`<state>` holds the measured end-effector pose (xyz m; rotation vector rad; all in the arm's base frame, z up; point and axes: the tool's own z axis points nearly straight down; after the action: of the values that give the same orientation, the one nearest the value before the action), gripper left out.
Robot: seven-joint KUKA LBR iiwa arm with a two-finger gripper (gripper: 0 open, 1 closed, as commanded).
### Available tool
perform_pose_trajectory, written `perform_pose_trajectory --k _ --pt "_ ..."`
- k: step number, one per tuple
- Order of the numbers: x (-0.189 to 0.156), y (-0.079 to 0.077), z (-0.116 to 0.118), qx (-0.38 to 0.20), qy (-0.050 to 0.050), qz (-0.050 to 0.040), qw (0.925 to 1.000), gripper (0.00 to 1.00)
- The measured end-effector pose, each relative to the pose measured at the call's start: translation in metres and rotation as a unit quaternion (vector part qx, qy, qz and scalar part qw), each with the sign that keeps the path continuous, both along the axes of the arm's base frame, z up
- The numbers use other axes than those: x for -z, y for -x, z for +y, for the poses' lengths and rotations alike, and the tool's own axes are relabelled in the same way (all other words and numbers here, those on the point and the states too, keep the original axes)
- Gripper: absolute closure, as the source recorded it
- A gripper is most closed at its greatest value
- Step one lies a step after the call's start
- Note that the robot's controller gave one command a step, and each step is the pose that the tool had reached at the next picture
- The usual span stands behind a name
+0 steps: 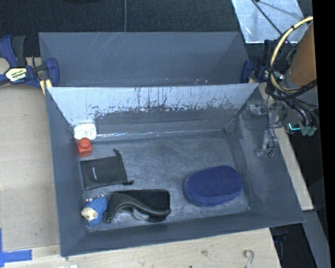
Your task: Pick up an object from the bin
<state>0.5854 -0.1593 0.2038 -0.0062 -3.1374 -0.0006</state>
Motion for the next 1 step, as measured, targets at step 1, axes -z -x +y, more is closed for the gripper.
perform_pose_trajectory --k 1 --pt "0.1011 0.0400 0.0477 0.050 0.000 0.0013 0.9987 0.00"
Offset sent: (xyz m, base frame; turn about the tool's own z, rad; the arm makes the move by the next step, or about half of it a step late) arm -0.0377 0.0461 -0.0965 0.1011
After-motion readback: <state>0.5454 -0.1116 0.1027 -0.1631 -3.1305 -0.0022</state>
